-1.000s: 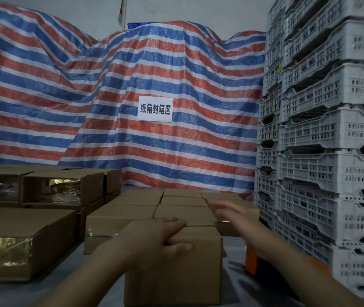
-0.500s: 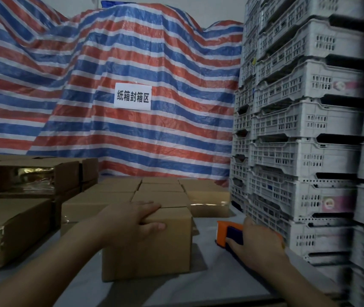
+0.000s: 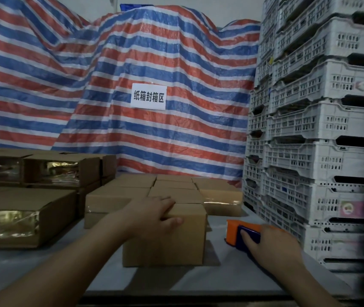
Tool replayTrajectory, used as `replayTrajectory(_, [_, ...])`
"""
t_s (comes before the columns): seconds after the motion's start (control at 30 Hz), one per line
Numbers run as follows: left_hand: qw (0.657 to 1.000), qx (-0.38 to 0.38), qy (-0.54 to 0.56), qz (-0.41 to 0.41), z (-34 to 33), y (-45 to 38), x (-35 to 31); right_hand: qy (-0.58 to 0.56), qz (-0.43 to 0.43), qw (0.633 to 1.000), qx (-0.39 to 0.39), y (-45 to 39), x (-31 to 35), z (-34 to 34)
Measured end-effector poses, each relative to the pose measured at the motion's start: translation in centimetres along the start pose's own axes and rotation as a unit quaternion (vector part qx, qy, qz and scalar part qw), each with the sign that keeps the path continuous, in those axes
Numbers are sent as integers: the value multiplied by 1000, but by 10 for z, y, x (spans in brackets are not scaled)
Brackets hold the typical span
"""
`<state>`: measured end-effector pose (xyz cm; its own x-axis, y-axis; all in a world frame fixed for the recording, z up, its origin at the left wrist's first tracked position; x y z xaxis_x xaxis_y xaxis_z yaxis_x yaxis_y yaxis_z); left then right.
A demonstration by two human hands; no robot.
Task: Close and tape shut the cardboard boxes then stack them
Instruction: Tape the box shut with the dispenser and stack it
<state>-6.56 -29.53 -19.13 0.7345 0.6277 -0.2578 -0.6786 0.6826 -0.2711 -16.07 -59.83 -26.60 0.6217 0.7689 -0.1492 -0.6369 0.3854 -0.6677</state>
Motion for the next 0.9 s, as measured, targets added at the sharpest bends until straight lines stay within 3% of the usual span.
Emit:
replayTrajectory(0.6, [999,21,23,14,8,6,-11,18,-7,1000,21,-23,-1,-1])
replayTrajectory(0.7, [999,9,47,25,5,3,-7,-103,-74,992,10,-52,-2,30])
replayTrajectory(0.77, [991,3,123,51,4,0,-4,-246,-85,966,-5,-79,4,64])
replayTrajectory(0.9, [952,-37,290,91,23,-4,4,-541,-69,835,74,-129,40,135])
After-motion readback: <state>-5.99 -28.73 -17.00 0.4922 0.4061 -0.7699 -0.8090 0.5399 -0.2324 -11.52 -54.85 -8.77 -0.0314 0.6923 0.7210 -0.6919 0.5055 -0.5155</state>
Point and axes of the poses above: each hand's wrist, its own y-axis away from the middle knuckle, its own z-axis out of the back of the hand, x = y × z, the point moved 3 cm from there along -y, towards the middle knuckle, and after that the axes turned 15 degrees about y, right-handed, at the moved point
